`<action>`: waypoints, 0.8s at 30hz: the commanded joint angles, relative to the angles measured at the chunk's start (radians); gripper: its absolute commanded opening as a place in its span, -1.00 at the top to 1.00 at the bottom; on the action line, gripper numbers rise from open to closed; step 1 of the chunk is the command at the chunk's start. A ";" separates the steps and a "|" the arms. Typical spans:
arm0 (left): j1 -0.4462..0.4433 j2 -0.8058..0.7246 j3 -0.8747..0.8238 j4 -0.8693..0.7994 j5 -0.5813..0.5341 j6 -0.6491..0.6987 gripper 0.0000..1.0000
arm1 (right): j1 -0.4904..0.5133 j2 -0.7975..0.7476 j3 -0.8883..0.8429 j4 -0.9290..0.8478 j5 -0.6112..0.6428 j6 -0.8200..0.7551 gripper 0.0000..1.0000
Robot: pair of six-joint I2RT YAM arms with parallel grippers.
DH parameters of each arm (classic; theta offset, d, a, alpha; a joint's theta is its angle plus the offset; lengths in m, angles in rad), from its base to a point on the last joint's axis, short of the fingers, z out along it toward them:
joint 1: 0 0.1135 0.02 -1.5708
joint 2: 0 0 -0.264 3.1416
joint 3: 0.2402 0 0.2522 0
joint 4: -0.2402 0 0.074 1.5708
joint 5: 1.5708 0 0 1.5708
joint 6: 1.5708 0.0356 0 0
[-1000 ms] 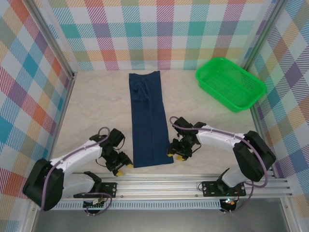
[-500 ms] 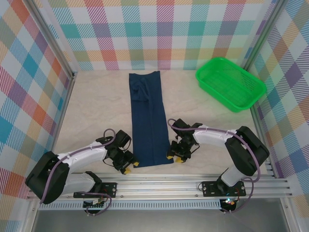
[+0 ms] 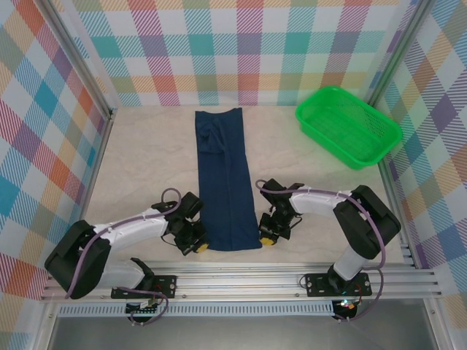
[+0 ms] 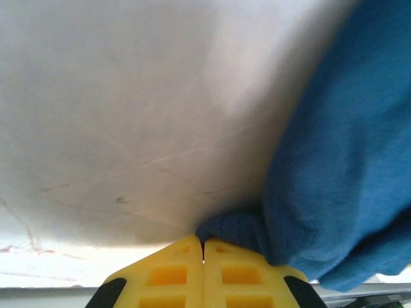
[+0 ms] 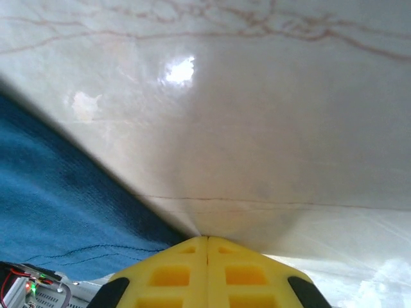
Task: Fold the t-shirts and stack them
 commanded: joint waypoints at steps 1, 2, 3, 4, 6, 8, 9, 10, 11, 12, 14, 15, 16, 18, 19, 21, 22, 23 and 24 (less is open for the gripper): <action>-0.008 -0.091 -0.044 -0.018 -0.043 0.021 1.00 | 0.029 -0.017 0.001 0.158 -0.045 0.022 1.00; -0.009 -0.114 -0.064 -0.019 -0.027 0.018 1.00 | 0.033 -0.029 -0.011 0.157 -0.048 0.027 1.00; -0.008 -0.132 -0.084 -0.017 -0.016 0.013 1.00 | 0.036 -0.042 -0.023 0.157 -0.052 0.032 1.00; -0.009 -0.153 -0.106 -0.012 -0.001 0.001 1.00 | 0.040 -0.056 -0.034 0.156 -0.058 0.037 1.00; -0.010 -0.193 -0.137 -0.006 0.019 -0.016 1.00 | 0.049 -0.078 -0.051 0.150 -0.073 0.041 1.00; -0.011 -0.238 -0.155 -0.014 0.032 -0.029 1.00 | 0.060 -0.095 -0.059 0.132 -0.082 0.041 1.00; -0.013 -0.255 -0.159 -0.016 0.040 -0.033 1.00 | 0.064 -0.104 -0.066 0.129 -0.087 0.044 1.00; -0.013 -0.270 -0.163 -0.022 0.043 -0.036 1.00 | 0.066 -0.111 -0.074 0.129 -0.092 0.049 1.00; -0.012 -0.279 -0.165 -0.029 0.045 -0.037 1.00 | 0.068 -0.114 -0.080 0.130 -0.094 0.050 1.00; -0.012 -0.287 -0.168 -0.034 0.047 -0.040 1.00 | 0.068 -0.115 -0.083 0.126 -0.094 0.051 1.00; -0.013 -0.294 -0.178 -0.039 0.047 -0.042 1.00 | 0.069 -0.112 -0.090 0.106 -0.086 0.048 0.97; -0.013 -0.294 -0.181 -0.034 0.049 -0.046 1.00 | 0.068 -0.112 -0.094 0.115 -0.091 0.047 0.72; -0.013 -0.296 -0.183 -0.032 0.049 -0.047 1.00 | 0.071 -0.114 -0.100 0.123 -0.095 0.049 0.43; -0.013 -0.293 -0.179 -0.037 0.044 -0.047 1.00 | 0.089 -0.110 -0.087 0.127 -0.097 0.055 0.19; -0.013 -0.293 -0.177 -0.037 0.043 -0.046 1.00 | 0.101 -0.102 -0.077 0.125 -0.096 0.056 0.16; -0.012 -0.287 -0.176 -0.036 0.043 -0.046 1.00 | 0.118 -0.070 -0.048 0.124 -0.089 0.054 0.14; -0.013 -0.285 -0.175 -0.037 0.042 -0.044 1.00 | 0.120 -0.054 -0.039 0.123 -0.084 0.054 0.13; -0.013 -0.283 -0.173 -0.041 0.042 -0.042 1.00 | 0.121 -0.039 -0.030 0.123 -0.076 0.057 0.13; -0.012 -0.284 -0.169 -0.046 0.039 -0.039 1.00 | 0.121 -0.026 -0.024 0.128 -0.068 0.061 0.13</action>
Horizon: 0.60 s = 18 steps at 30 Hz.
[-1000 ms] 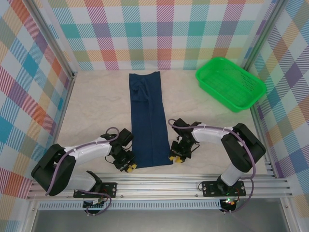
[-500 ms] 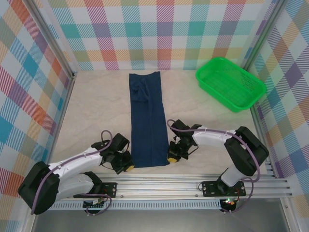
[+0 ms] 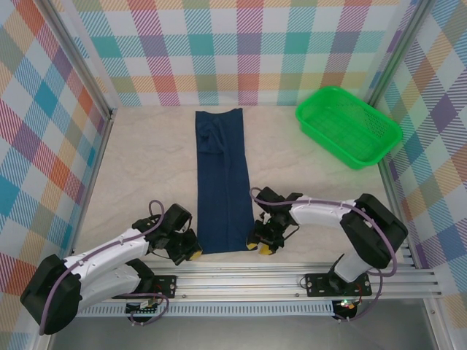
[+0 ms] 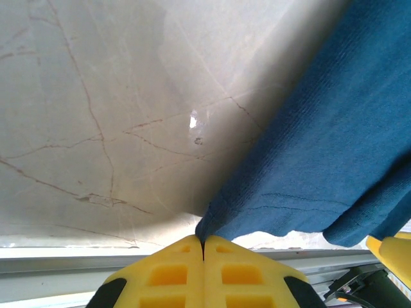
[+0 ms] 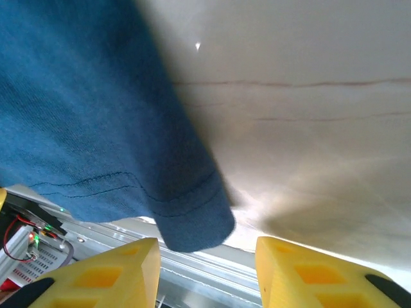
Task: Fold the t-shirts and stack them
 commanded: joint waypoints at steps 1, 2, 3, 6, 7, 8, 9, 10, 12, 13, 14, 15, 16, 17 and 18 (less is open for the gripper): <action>-0.013 0.000 -0.001 -0.043 0.011 0.003 1.00 | 0.007 0.048 0.044 0.008 0.011 0.014 0.14; -0.013 -0.001 0.002 -0.046 0.011 0.003 1.00 | 0.006 0.062 0.049 0.012 0.015 0.018 0.18; -0.013 -0.002 0.005 -0.053 0.010 0.008 1.00 | 0.006 0.073 0.052 0.012 0.022 0.021 0.24; -0.013 -0.020 0.034 -0.101 -0.009 0.027 0.91 | 0.007 0.086 0.061 0.018 0.052 0.016 0.38; -0.013 -0.027 0.045 -0.120 -0.018 0.033 0.87 | 0.007 0.088 0.066 0.014 0.060 0.011 0.43; -0.013 -0.035 0.055 -0.138 -0.027 0.040 0.85 | 0.007 0.091 0.076 0.007 0.070 0.001 0.46; -0.013 -0.041 0.062 -0.156 -0.035 0.045 0.84 | 0.007 0.093 0.085 -0.004 0.079 -0.006 0.52; -0.012 -0.043 0.067 -0.167 -0.041 0.050 0.81 | 0.007 0.094 0.091 -0.009 0.084 -0.011 0.60; -0.012 -0.041 0.070 -0.178 -0.048 0.054 0.45 | 0.007 0.097 0.098 -0.014 0.087 -0.018 0.76; -0.012 -0.039 0.069 -0.177 -0.052 0.054 0.28 | 0.007 0.097 0.101 -0.014 0.086 -0.019 0.81; -0.013 -0.039 0.065 -0.167 -0.053 0.054 0.20 | 0.007 0.097 0.101 -0.012 0.085 -0.021 0.84; -0.012 -0.036 0.059 -0.153 -0.051 0.048 0.16 | 0.007 0.095 0.100 -0.009 0.084 -0.020 0.88; -0.013 -0.029 0.054 -0.139 -0.049 0.046 0.14 | 0.007 0.092 0.102 -0.013 0.083 -0.021 0.91; -0.012 -0.018 0.049 -0.128 -0.047 0.046 0.13 | 0.007 0.088 0.101 -0.014 0.083 -0.022 0.94; -0.012 -0.006 0.043 -0.114 -0.046 0.046 0.12 | 0.007 0.087 0.101 -0.012 0.078 -0.022 0.96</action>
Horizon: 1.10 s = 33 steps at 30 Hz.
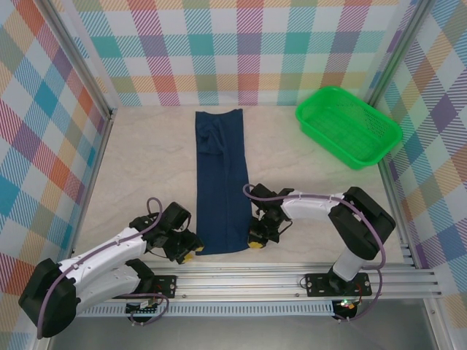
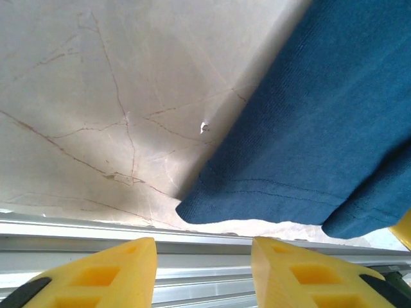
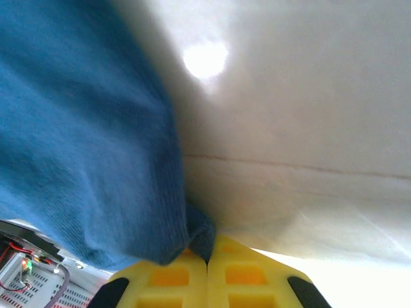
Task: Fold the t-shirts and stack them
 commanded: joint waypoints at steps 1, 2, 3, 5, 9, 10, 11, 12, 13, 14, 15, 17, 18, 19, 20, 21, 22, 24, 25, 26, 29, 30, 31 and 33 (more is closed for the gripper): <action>-0.013 0.030 -0.010 0.006 -0.008 0.010 0.13 | 0.003 0.001 0.016 0.009 0.016 -0.018 0.96; -0.011 0.043 -0.013 0.018 -0.010 0.013 0.13 | 0.003 0.001 0.016 0.007 0.014 -0.016 0.96; -0.012 0.056 -0.017 0.034 -0.013 0.014 0.13 | 0.003 -0.001 0.015 0.007 0.010 -0.017 0.98; -0.012 0.084 -0.025 0.078 -0.014 0.011 0.16 | 0.003 -0.002 0.015 0.002 0.009 -0.018 0.99; -0.012 0.170 -0.022 0.171 -0.013 0.009 0.24 | 0.003 0.003 0.012 0.000 -0.001 -0.019 0.99; -0.013 0.194 -0.015 0.182 -0.016 0.013 0.28 | 0.003 0.002 0.010 0.001 -0.003 -0.018 1.00; -0.013 0.217 -0.006 0.193 -0.018 0.018 0.37 | 0.002 0.001 0.010 0.001 -0.004 -0.017 1.00; -0.013 0.238 0.002 0.205 -0.021 0.023 0.50 | 0.003 -0.001 0.009 0.001 -0.008 -0.016 1.00; -0.013 0.254 0.009 0.212 -0.023 0.025 0.61 | 0.003 0.000 0.010 -0.004 -0.010 -0.017 1.00; -0.013 0.264 0.017 0.211 -0.023 0.029 0.73 | 0.003 -0.002 0.010 -0.007 -0.012 -0.017 1.00; -0.016 0.269 0.025 0.199 -0.029 0.035 0.86 | 0.003 -0.003 0.010 -0.011 -0.018 -0.019 1.00; -0.027 0.253 0.039 0.150 -0.047 0.048 1.00 | 0.005 -0.003 0.010 -0.026 -0.036 -0.026 1.00; -0.029 0.240 0.041 0.127 -0.050 0.056 1.00 | 0.006 -0.004 0.011 -0.036 -0.047 -0.035 1.00; -0.032 0.223 0.039 0.099 -0.048 0.064 1.00 | 0.012 -0.005 0.016 -0.053 -0.057 -0.047 1.00; -0.038 0.203 0.033 0.080 -0.037 0.069 1.00 | 0.020 -0.005 0.023 -0.073 -0.069 -0.062 1.00; -0.044 0.181 0.028 0.064 -0.027 0.072 1.00 | 0.028 -0.006 0.027 -0.090 -0.080 -0.072 1.00; -0.049 0.155 0.026 0.041 -0.017 0.076 1.00 | 0.041 -0.013 0.029 -0.103 -0.090 -0.079 1.00; -0.055 0.102 0.030 -0.005 -0.001 0.086 1.00 | 0.054 -0.025 0.031 -0.114 -0.119 -0.079 1.00; -0.056 0.071 0.037 -0.028 0.002 0.088 1.00 | 0.055 -0.036 0.036 -0.124 -0.126 -0.078 1.00; -0.055 0.047 0.050 -0.048 -0.003 0.089 1.00 | 0.056 -0.046 0.046 -0.144 -0.121 -0.078 1.00; -0.048 0.041 0.108 -0.054 -0.033 0.082 1.00 | 0.037 -0.071 0.096 -0.184 -0.093 -0.071 1.00; -0.044 0.058 0.130 -0.046 -0.044 0.081 1.00 | 0.026 -0.075 0.113 -0.190 -0.090 -0.064 1.00; -0.032 0.081 0.164 -0.040 -0.060 0.082 1.00 | 0.010 -0.076 0.138 -0.200 -0.078 -0.056 1.00; 0.005 0.130 0.219 -0.021 -0.081 0.088 1.00 | -0.024 -0.070 0.195 -0.231 -0.053 -0.052 1.00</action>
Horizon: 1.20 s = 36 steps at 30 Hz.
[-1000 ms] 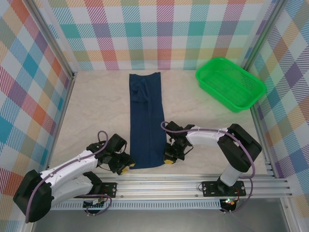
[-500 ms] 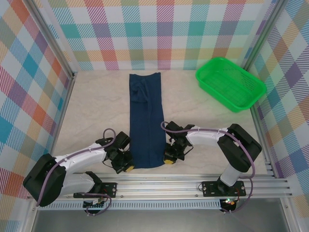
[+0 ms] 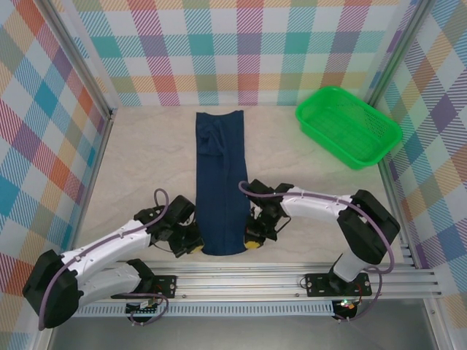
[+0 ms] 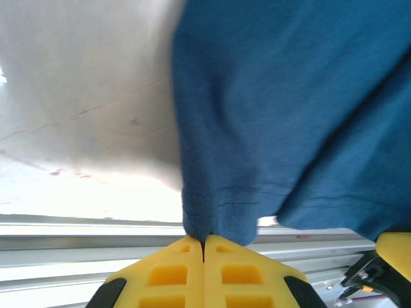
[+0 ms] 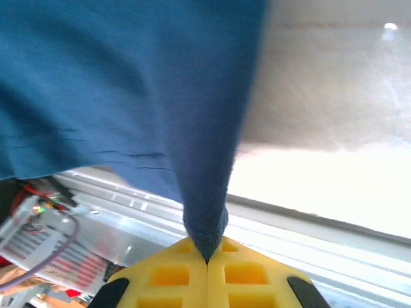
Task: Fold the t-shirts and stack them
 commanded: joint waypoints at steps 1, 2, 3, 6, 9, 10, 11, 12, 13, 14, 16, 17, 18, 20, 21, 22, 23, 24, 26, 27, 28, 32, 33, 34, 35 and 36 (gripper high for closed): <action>0.062 0.073 0.099 0.018 -0.044 0.022 1.00 | -0.061 -0.013 0.105 -0.083 0.035 -0.004 1.00; 0.093 0.107 0.123 0.037 -0.043 0.030 1.00 | -0.084 0.004 0.138 -0.095 0.041 -0.008 1.00; 0.123 0.140 0.147 0.046 -0.043 0.041 1.00 | -0.104 0.026 0.172 -0.104 0.042 -0.014 1.00; 0.212 0.247 0.254 0.059 -0.026 0.089 1.00 | -0.162 0.096 0.275 -0.107 0.037 -0.030 1.00; 0.283 0.358 0.399 0.040 -0.034 0.144 1.00 | -0.211 0.182 0.404 -0.153 0.058 -0.067 1.00; 0.301 0.394 0.441 0.030 -0.038 0.162 1.00 | -0.227 0.205 0.438 -0.162 0.067 -0.073 1.00; 0.322 0.435 0.482 0.026 -0.038 0.178 1.00 | -0.243 0.230 0.471 -0.160 0.070 -0.076 1.00; 0.340 0.473 0.523 0.025 -0.035 0.193 1.00 | -0.261 0.260 0.508 -0.160 0.069 -0.076 1.00; 0.353 0.504 0.555 0.026 -0.033 0.206 1.00 | -0.275 0.288 0.542 -0.163 0.070 -0.079 1.00; 0.366 0.541 0.598 0.018 -0.036 0.224 1.00 | -0.289 0.319 0.585 -0.169 0.071 -0.085 1.00; 0.385 0.605 0.667 0.001 -0.040 0.251 1.00 | -0.308 0.387 0.678 -0.192 0.074 -0.105 1.00; 0.395 0.634 0.697 -0.002 -0.041 0.261 1.00 | -0.316 0.421 0.725 -0.210 0.076 -0.113 1.00; 0.404 0.664 0.725 -0.007 -0.045 0.269 1.00 | -0.325 0.457 0.770 -0.226 0.078 -0.118 1.00; 0.420 0.707 0.762 -0.007 -0.043 0.283 1.00 | -0.341 0.509 0.836 -0.248 0.086 -0.123 1.00; 0.428 0.731 0.782 -0.006 -0.047 0.288 1.00 | -0.350 0.532 0.864 -0.252 0.091 -0.124 1.00; 0.437 0.749 0.795 -0.002 -0.047 0.289 1.00 | -0.358 0.548 0.886 -0.253 0.091 -0.124 1.00; 0.446 0.767 0.808 0.005 -0.042 0.290 1.00 | -0.367 0.569 0.910 -0.254 0.090 -0.122 1.00; 0.453 0.785 0.825 0.012 -0.040 0.291 1.00 | -0.374 0.589 0.935 -0.254 0.086 -0.122 1.00; 0.463 0.822 0.864 0.016 -0.029 0.296 1.00 | -0.384 0.628 0.984 -0.256 0.078 -0.123 1.00; 0.468 0.844 0.888 0.016 -0.020 0.301 1.00 | -0.389 0.652 1.016 -0.261 0.074 -0.124 1.00; 0.470 0.864 0.909 0.011 -0.016 0.306 1.00 | -0.393 0.671 1.041 -0.261 0.066 -0.123 1.00; 0.490 0.942 0.991 0.002 -0.006 0.323 1.00 | -0.406 0.766 1.167 -0.267 0.040 -0.114 1.00; 0.497 0.962 1.019 -0.009 -0.009 0.331 1.00 | -0.412 0.793 1.208 -0.278 0.041 -0.113 1.00; 0.503 0.979 1.042 -0.020 -0.012 0.337 1.00 | -0.416 0.816 1.240 -0.285 0.039 -0.113 1.00; 0.511 1.004 1.074 -0.042 -0.012 0.347 1.00 | -0.423 0.841 1.274 -0.293 0.035 -0.114 0.78; 0.518 1.028 1.111 -0.071 -0.015 0.358 1.00 | -0.431 0.855 1.300 -0.302 0.044 -0.115 0.46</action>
